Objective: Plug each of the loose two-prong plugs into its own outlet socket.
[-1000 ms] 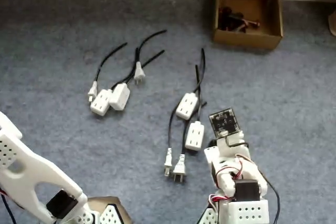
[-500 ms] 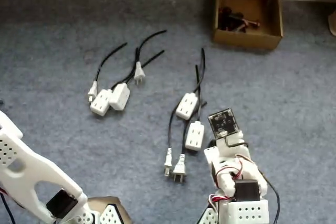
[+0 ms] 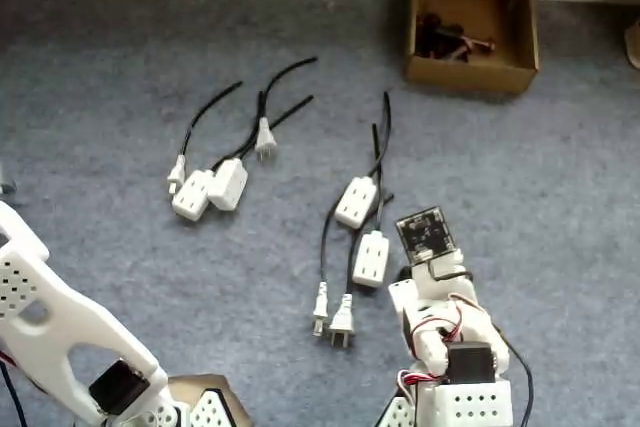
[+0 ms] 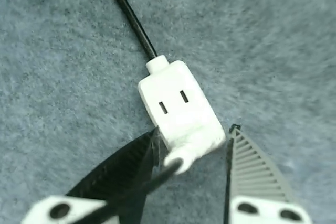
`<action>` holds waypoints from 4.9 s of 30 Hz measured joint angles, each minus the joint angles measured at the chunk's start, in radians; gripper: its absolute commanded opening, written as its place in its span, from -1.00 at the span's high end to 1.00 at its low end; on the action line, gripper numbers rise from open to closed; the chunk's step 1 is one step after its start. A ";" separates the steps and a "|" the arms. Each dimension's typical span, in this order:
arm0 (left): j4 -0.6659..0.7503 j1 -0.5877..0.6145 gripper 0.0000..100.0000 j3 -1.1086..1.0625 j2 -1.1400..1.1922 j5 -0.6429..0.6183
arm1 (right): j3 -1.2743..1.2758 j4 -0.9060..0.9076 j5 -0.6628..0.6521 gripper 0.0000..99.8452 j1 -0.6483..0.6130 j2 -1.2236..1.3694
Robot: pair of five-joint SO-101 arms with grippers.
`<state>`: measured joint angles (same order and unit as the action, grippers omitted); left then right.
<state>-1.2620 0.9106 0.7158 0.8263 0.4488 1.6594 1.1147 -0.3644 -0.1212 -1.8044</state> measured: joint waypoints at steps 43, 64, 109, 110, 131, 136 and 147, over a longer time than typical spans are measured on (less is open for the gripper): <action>-0.474 0.141 0.60 0.226 0.000 0.063 | 0.000 0.000 -0.002 0.99 0.000 0.000; -0.483 0.126 0.60 0.176 -0.023 0.061 | 0.000 0.000 -0.002 0.99 0.000 0.000; -0.459 -0.795 0.59 -0.511 -0.914 -0.170 | 0.000 0.000 -0.002 0.99 0.000 0.000; -0.448 -0.833 0.59 -0.529 -0.914 -0.170 | 0.000 0.000 -0.002 0.99 0.000 0.000; -0.328 -0.951 0.51 -0.509 -0.577 0.018 | 0.000 0.000 -0.002 0.99 0.000 0.000; -0.351 -0.887 0.51 -0.405 -0.577 0.086 | 0.000 0.000 -0.002 0.99 0.000 0.000; -0.431 -0.875 0.51 -0.364 -0.479 0.118 | 0.000 0.000 -0.002 0.99 -0.029 0.000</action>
<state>-1.6932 0.0361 0.3521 0.3475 0.5669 1.6594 1.1147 -0.3659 -0.1504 -1.8044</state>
